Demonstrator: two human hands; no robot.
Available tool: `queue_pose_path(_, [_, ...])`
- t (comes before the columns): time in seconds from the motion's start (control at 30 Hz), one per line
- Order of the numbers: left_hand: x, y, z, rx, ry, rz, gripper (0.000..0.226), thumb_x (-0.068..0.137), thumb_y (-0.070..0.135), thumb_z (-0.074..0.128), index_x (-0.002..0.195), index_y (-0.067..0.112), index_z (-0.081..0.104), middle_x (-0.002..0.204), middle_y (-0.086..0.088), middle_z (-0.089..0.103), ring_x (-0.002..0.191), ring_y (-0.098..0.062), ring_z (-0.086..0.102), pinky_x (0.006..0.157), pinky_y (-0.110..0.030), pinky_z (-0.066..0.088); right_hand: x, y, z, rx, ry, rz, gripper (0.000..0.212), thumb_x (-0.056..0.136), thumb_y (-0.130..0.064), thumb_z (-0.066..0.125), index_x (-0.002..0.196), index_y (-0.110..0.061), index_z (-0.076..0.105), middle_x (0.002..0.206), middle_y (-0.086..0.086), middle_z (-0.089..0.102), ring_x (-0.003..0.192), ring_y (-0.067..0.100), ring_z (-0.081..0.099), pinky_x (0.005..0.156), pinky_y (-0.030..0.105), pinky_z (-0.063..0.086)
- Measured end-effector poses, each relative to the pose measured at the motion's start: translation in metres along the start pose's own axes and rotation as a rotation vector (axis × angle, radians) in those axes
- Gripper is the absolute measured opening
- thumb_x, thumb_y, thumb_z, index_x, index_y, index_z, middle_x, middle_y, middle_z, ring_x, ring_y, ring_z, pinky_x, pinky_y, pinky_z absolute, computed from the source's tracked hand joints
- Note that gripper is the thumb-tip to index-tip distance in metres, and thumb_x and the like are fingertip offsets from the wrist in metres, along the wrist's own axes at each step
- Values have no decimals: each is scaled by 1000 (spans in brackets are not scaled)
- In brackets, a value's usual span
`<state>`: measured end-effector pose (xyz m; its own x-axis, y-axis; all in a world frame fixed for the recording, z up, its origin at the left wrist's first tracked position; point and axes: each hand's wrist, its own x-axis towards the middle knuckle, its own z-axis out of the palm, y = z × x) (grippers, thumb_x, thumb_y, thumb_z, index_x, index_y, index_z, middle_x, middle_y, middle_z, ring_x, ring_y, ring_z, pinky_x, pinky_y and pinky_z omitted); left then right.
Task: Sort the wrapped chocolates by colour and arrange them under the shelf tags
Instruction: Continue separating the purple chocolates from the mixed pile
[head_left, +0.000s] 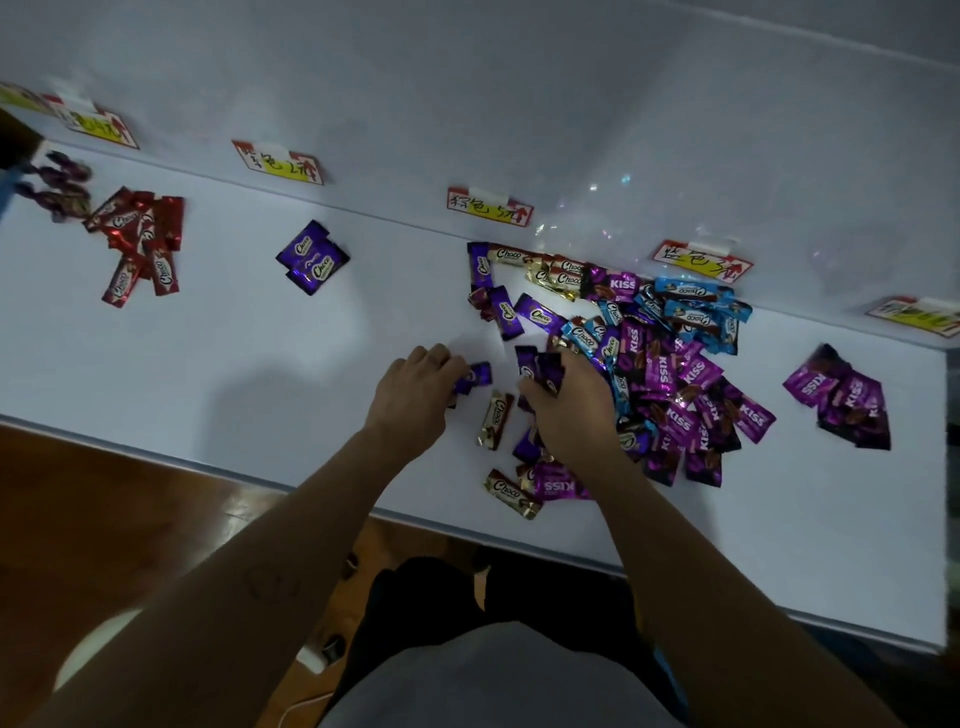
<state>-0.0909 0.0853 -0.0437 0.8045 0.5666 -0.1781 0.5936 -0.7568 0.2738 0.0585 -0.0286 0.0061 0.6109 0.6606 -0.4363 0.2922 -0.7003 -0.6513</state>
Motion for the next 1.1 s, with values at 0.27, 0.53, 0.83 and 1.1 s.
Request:
queue_pose_path(0.27, [-22, 18, -22, -396, 78, -559, 19, 90, 13, 60, 108, 8, 57, 96, -12, 62, 87, -29, 56, 68, -34, 43, -59, 27, -32, 409, -24, 161, 12, 90, -24, 66, 96, -14, 64, 86, -2, 68, 79, 16, 67, 64, 24, 52])
queue_pose_path(0.53, [-41, 44, -39, -757, 172, -852, 10, 86, 6, 63, 89, 15, 58, 79, -3, 60, 74, -21, 54, 57, -24, 40, -65, 20, -52, 500, -47, 113, 10, 88, -22, 68, 82, -14, 66, 74, -2, 66, 68, 8, 60, 60, 23, 46])
queue_pose_path(0.83, [-52, 29, -75, -1157, 222, -840, 17, 86, 10, 68, 86, 24, 59, 84, -1, 63, 75, -18, 57, 64, -30, 50, -57, -19, -33, 468, -113, 43, 5, 87, -16, 68, 87, -17, 63, 73, -9, 62, 62, 3, 54, 62, 31, 44])
queue_pose_path(1.1, [-66, -53, -102, -924, 14, -615, 17, 89, 17, 65, 103, 22, 57, 86, 7, 63, 71, -7, 59, 58, -14, 46, -42, -82, 54, 216, -172, 160, 7, 85, -14, 66, 89, -11, 61, 72, 1, 58, 73, 24, 58, 71, 39, 51])
